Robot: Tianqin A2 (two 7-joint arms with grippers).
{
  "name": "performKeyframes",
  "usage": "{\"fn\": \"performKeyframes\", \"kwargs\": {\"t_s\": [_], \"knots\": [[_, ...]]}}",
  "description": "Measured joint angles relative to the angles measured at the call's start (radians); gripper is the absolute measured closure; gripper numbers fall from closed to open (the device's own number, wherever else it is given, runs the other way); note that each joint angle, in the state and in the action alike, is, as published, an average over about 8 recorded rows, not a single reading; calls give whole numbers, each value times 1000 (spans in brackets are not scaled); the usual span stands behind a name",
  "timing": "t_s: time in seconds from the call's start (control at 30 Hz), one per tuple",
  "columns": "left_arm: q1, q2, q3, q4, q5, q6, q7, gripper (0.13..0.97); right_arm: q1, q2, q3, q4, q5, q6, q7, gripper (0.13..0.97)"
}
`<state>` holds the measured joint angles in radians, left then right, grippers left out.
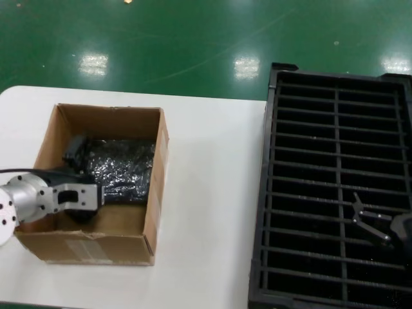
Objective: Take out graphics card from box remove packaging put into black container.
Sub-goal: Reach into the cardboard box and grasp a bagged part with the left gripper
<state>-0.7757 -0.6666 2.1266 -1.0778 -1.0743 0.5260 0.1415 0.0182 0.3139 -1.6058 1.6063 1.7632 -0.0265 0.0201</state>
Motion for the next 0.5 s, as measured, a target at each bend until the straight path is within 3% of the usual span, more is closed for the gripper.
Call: {"fn": "performKeyframes", "kwargs": {"t_s": [0.2, 0.5], "knots": [[-52, 32, 21, 99, 55, 61, 62, 132, 0, 0, 0, 0, 0, 0, 0, 129], [-56, 90, -11, 171, 70, 1, 113, 160, 0, 0, 0, 0, 0, 0, 0, 129]]}}
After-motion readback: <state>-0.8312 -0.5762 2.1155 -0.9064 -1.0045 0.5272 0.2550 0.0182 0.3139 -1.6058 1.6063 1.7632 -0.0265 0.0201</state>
